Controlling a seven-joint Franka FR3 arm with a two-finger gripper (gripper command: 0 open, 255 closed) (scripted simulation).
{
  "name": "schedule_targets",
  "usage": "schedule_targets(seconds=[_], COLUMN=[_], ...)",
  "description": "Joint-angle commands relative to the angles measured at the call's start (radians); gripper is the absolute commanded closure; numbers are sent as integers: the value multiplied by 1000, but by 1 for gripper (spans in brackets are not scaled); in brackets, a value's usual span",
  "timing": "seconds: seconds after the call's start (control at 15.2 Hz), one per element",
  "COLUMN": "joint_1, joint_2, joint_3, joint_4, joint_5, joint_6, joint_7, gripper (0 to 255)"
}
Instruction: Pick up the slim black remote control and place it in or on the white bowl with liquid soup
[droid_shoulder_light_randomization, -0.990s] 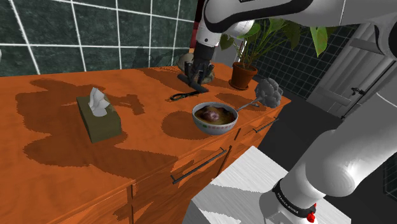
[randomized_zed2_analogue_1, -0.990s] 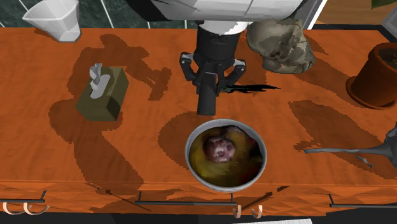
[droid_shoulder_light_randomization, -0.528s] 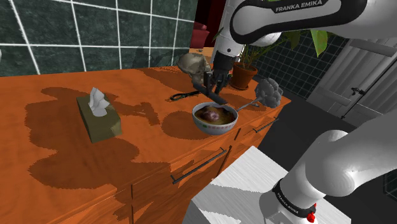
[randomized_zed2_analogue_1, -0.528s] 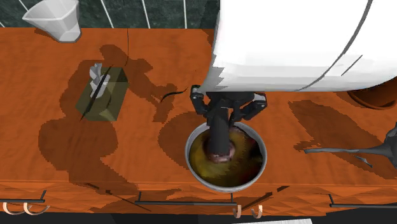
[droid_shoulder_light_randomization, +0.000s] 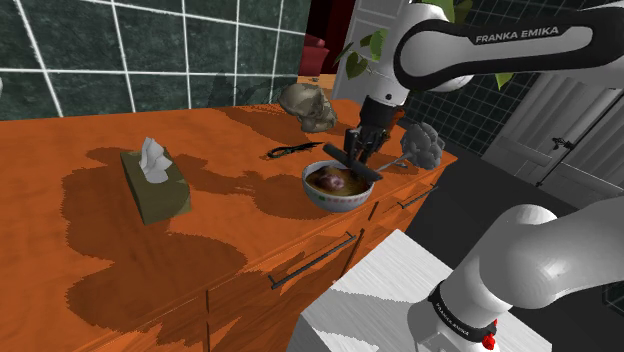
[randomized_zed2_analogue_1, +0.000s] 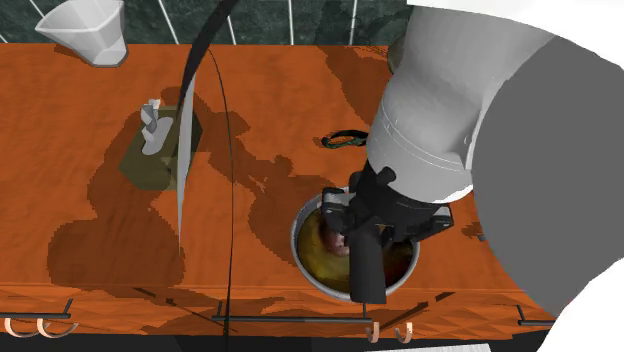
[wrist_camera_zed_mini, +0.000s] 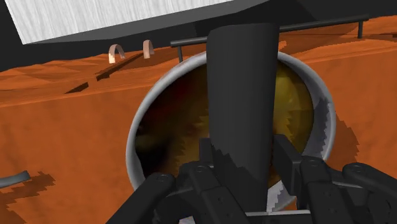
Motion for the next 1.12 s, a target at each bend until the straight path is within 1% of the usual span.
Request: schedule_targets(seconds=[0.0, 0.46, 0.92, 0.99, 1.06], joint_1=[0, 2, 2, 3, 3], joint_2=[0, 36, 36, 37, 40], joint_3=[0, 2, 2, 2, 2], joint_4=[-25, -101, -101, -100, -97], joint_5=[1, 8, 8, 8, 8], joint_6=[25, 137, 137, 137, 137], joint_7=[-3, -12, -12, -11, -11], gripper=[255, 255, 255, 0, 0])
